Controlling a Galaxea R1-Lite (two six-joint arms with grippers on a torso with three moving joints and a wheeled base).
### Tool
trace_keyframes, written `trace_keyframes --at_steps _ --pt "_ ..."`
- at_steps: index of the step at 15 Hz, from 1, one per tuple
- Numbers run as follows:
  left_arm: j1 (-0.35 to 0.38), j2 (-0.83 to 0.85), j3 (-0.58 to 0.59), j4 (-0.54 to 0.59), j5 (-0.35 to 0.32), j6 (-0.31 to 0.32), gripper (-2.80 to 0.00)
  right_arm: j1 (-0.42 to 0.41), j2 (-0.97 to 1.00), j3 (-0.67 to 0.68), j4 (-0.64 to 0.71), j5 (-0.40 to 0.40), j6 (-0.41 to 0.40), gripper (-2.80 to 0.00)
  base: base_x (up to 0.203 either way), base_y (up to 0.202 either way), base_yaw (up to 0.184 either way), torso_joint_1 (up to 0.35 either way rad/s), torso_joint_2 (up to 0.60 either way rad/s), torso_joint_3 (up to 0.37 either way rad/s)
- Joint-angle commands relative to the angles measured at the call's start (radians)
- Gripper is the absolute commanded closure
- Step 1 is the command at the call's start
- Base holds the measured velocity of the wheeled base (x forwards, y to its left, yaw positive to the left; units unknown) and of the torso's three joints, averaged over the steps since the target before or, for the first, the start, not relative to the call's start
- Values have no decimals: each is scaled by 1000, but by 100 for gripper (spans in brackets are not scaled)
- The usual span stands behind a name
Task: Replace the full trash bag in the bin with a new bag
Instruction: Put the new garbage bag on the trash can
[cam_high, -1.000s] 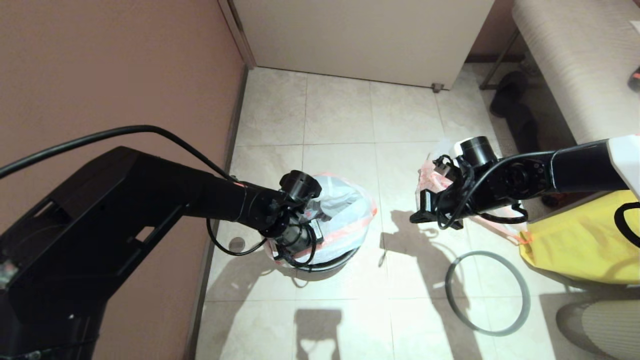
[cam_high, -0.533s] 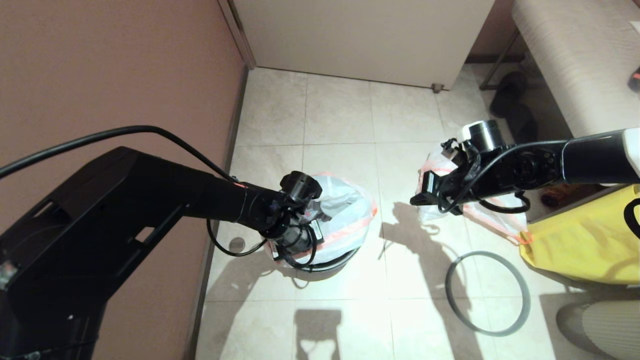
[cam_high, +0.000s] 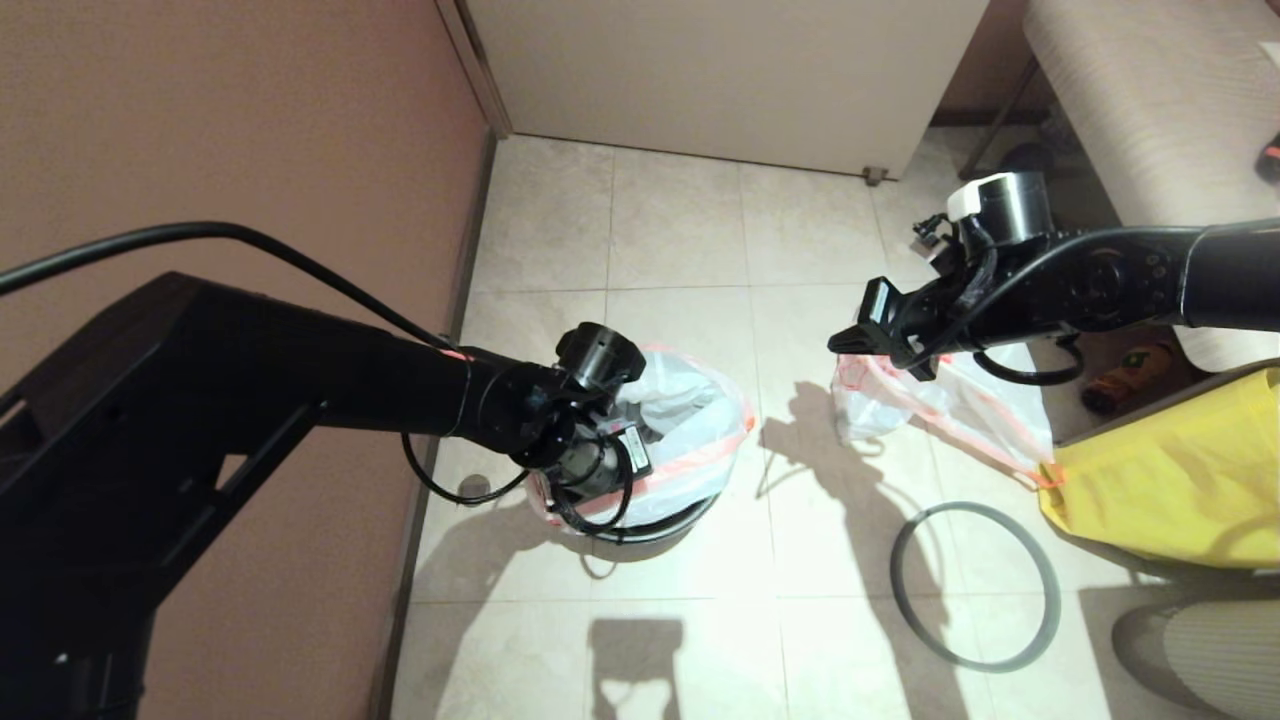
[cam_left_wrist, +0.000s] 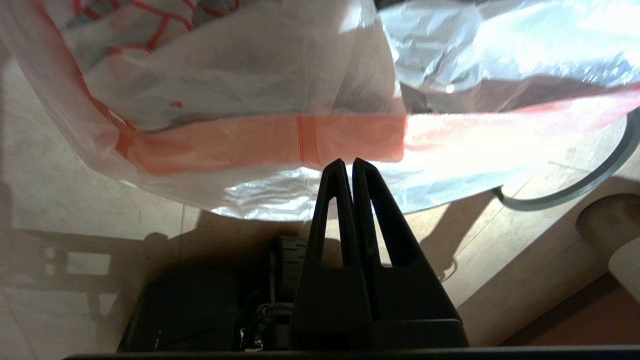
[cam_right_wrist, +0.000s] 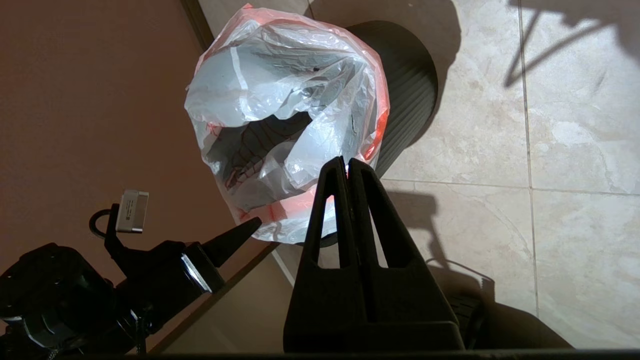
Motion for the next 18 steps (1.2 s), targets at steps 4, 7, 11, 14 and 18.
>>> trace_keyframes --at_steps 4,7,11,14,18 --pt "23 77 -34 -46 59 -46 0 -2 -15 1 0 2 4 0 0 0 0 0 0 0" --pt "32 113 -28 -129 105 -45 -280 -1 -19 2 0 2 4 0 0 0 0 0 0 0" --pt "32 154 -36 -131 103 -42 -280 -1 -22 2 0 2 4 0 0 0 0 0 0 0" --pt "33 153 -36 -137 102 -42 -280 -1 -25 2 0 2 4 0 0 0 0 0 0 0" --pt "33 131 -28 -137 103 -43 0 -1 -25 4 0 2 4 0 0 0 0 0 0 0"
